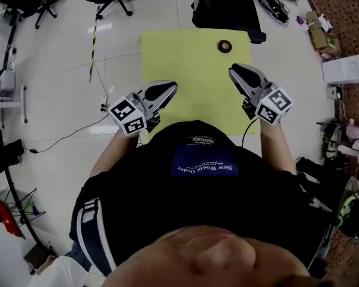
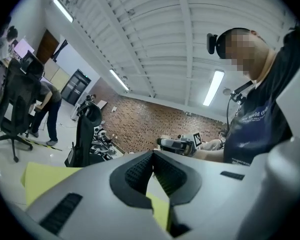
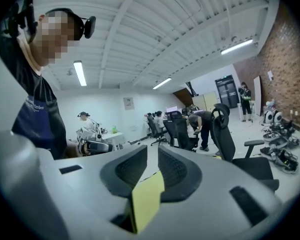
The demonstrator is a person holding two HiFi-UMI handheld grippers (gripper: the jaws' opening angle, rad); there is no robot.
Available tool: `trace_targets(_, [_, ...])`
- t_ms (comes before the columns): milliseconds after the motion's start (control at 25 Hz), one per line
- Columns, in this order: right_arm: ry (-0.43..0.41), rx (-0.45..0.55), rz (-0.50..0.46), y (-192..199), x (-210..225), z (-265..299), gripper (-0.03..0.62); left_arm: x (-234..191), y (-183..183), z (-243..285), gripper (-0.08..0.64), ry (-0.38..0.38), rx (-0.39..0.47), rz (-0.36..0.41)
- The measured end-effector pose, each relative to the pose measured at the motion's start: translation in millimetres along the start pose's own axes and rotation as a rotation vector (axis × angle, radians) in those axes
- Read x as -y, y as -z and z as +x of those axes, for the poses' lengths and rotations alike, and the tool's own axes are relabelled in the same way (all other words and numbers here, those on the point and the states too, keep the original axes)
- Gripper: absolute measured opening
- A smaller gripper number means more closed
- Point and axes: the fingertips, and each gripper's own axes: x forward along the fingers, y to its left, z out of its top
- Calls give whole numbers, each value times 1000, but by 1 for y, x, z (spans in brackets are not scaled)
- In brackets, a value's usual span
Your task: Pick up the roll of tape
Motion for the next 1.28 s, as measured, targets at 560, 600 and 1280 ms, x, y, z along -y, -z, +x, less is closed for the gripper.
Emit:
trace_targets(560, [-45,-81,-56,16,74,-3,40,-10,-4,36,5,-137,1,14])
trace_targets(600, [-40,-110,-91,15,85,1,52,-14,-6,40,5,-135,3,16])
trace_targets(1280, [-134,-906,-354,196,234,105,184,-102,56,84,5,-101,-76,-65])
